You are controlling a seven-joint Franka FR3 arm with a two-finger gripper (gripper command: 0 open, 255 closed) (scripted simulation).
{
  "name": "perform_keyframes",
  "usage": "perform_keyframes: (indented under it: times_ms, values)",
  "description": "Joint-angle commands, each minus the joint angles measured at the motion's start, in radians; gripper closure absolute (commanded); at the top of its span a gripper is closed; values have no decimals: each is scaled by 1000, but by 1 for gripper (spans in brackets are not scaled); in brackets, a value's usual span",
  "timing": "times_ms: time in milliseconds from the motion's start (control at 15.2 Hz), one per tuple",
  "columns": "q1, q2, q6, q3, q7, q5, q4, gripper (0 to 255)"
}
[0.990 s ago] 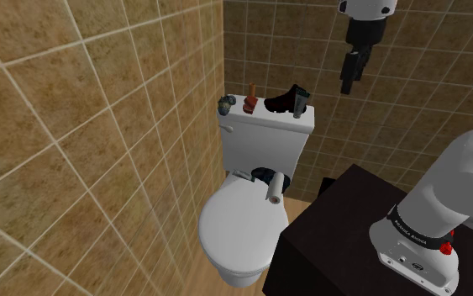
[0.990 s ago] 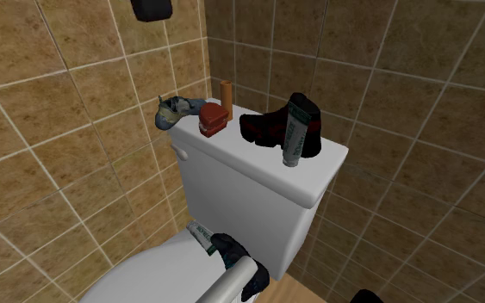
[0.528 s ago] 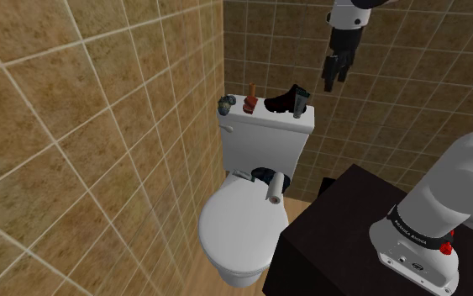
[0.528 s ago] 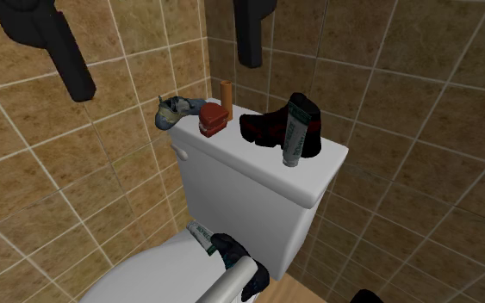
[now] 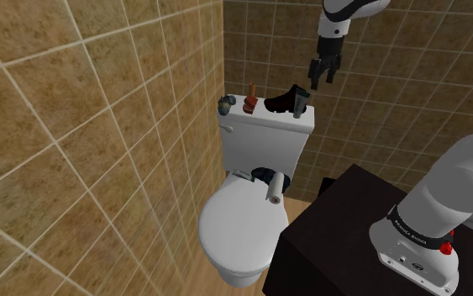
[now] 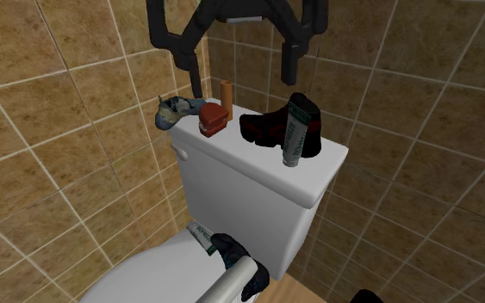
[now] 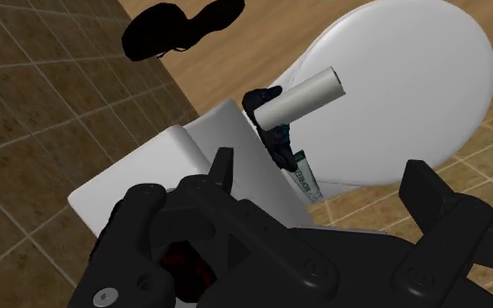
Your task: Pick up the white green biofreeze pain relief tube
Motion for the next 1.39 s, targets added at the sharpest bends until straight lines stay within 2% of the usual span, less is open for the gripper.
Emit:
perform_keyframes:
  times_ms: [0,594,1122,1320]
  values:
    - [-11,72,24,-18,-3,12,47,0]
    - [-80,394,81,-92,-46,106,301,0]
    - [-174,684,57,-119,-74,211,595,0]
    - [-175,698,91,-117,-77,215,574,0]
